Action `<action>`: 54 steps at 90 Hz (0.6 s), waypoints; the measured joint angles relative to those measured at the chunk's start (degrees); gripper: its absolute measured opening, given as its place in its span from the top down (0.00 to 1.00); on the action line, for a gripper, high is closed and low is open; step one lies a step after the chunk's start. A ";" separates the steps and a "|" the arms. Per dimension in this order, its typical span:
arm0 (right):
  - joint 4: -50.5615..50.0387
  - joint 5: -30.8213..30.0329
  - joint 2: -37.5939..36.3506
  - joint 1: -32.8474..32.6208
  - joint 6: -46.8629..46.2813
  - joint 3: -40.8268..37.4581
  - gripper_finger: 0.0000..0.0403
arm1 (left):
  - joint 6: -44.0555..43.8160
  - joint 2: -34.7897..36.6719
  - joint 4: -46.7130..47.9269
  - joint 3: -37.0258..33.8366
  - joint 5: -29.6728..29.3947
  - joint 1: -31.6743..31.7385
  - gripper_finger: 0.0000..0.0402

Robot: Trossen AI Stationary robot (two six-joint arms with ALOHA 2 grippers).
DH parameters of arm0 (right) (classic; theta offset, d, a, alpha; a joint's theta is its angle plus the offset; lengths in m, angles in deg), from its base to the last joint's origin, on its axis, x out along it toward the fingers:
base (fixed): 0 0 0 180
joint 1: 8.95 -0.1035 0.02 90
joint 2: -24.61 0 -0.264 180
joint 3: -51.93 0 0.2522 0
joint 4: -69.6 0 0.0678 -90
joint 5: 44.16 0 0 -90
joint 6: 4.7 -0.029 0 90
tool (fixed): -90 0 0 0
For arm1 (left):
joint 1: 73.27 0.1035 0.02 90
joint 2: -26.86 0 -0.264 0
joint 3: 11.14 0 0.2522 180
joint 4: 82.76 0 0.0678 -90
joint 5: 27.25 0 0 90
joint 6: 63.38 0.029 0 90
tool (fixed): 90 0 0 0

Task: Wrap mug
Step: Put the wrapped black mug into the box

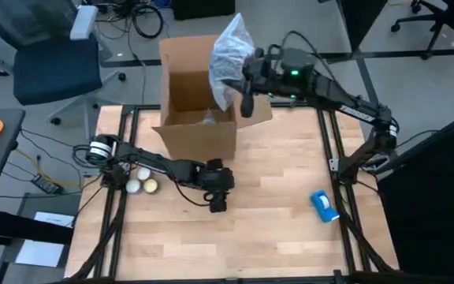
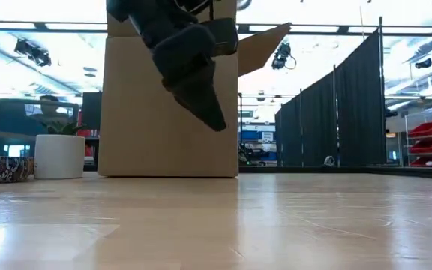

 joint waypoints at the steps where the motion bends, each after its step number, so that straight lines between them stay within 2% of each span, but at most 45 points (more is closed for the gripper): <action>1: 0.09 0.30 0.37 0.10 0.00 0.00 0.97 | 0.02 0.00 0.02 0.00 0.11 -0.01 0.57; 11: 1.35 2.54 3.41 0.55 0.75 -0.04 0.97 | 0.71 0.00 0.00 0.00 0.41 -0.05 0.57; 28: 2.81 0.66 5.38 1.11 3.35 -0.07 0.97 | 0.69 0.00 -2.64 0.00 0.37 -0.02 0.57; 37: 0.59 -1.22 5.48 1.16 4.82 -0.07 0.97 | 0.68 0.00 -6.35 0.00 0.37 -0.02 0.57; 54: -1.94 1.10 5.48 1.93 6.24 -0.07 0.97 | 0.68 0.00 -15.76 0.00 0.37 -0.02 0.57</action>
